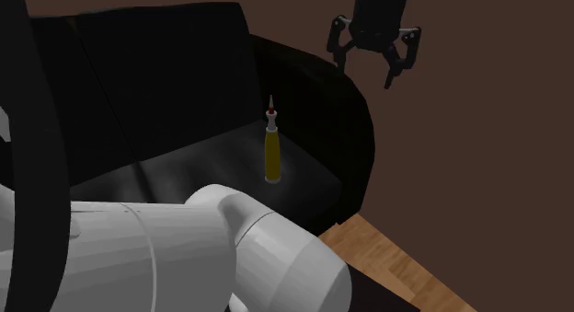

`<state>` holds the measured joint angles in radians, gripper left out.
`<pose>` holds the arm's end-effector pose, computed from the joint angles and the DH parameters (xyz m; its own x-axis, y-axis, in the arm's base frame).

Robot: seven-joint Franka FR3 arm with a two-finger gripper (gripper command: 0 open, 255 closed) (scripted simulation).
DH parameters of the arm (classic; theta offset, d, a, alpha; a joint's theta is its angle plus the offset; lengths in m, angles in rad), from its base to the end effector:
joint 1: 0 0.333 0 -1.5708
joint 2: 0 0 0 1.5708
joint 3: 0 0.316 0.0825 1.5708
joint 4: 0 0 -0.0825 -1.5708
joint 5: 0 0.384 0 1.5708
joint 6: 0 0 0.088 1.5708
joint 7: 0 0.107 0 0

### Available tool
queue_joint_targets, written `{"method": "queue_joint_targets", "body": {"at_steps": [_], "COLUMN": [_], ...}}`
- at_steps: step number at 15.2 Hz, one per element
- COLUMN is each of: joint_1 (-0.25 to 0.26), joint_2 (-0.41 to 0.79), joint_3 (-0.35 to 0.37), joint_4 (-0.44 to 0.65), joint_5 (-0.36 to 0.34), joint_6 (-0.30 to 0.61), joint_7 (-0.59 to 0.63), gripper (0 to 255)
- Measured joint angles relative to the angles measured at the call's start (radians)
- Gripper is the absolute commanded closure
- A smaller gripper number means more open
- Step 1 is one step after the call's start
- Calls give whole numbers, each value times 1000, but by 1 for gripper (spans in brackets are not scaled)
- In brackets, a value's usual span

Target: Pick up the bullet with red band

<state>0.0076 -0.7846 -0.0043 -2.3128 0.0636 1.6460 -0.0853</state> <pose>0.3152 0.0069 0.6180 0.9889 0.0844 0.1226 0.0918 -0.9942 -0.0563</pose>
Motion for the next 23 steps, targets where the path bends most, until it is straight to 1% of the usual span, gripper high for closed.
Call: {"method": "queue_joint_targets", "body": {"at_steps": [2, 7, 10, 17, 21, 23], "joint_1": [4, 42, 73, 135, 150, 152], "joint_2": [-9, -72, -96, -88, -41, -29], "joint_3": [10, 110, 191, 385, 510, 534], "joint_4": [-14, -120, -188, -292, -317, -332], "joint_5": [4, 46, 81, 145, 167, 172], "joint_6": [11, 116, 201, 406, 527, 564], "joint_7": [8, 82, 140, 273, 357, 371], "gripper": [0, 0, 0, 0, 0, 0]}}
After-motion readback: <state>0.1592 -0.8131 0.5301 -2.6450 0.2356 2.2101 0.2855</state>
